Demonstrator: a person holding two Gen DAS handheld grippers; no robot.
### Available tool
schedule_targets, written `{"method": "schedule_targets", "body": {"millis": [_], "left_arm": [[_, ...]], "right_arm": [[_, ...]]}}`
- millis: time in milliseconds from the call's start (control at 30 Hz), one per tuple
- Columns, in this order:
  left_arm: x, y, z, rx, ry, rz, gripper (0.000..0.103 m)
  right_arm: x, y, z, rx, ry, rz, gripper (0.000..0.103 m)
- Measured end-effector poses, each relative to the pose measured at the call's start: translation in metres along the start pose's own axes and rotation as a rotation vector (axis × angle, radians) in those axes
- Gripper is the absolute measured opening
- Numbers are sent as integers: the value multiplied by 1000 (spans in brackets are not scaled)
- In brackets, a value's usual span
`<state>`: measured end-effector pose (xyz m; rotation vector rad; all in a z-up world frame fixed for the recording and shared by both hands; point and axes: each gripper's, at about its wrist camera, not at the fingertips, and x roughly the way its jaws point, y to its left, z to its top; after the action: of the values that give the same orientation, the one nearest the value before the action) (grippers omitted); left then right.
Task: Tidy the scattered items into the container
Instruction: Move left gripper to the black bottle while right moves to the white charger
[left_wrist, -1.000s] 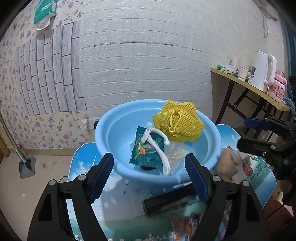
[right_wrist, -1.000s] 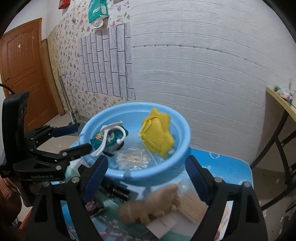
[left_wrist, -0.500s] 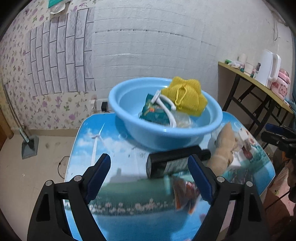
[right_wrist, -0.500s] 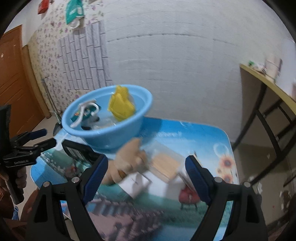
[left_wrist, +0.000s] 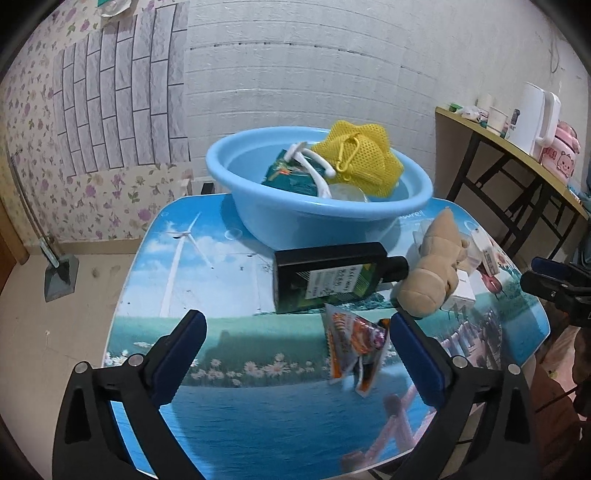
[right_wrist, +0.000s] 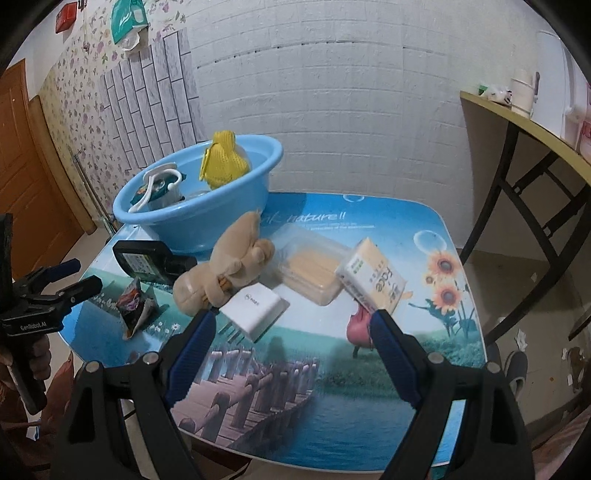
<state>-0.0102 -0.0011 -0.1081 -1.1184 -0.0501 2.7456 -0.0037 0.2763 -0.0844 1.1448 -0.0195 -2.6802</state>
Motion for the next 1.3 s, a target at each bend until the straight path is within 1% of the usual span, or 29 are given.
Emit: {"method": "schedule_targets", "body": {"millis": [100, 267, 367, 700, 967, 1300], "left_arm": [[3, -4, 1, -11, 1, 6, 103], [11, -8, 8, -60, -1, 5, 103], [18, -11, 13, -72, 5, 2, 103], [48, -25, 26, -74, 41, 0, 103], [70, -25, 32, -89, 59, 16, 103], [81, -25, 35, -81, 68, 0, 103]], "right_arm": [[2, 2, -2, 2, 7, 5, 86], [12, 6, -4, -3, 33, 11, 86], [19, 10, -5, -10, 45, 13, 86], [46, 19, -1, -10, 90, 39, 86], [69, 25, 2, -27, 126, 32, 86], [90, 31, 2, -63, 155, -5, 86]]}}
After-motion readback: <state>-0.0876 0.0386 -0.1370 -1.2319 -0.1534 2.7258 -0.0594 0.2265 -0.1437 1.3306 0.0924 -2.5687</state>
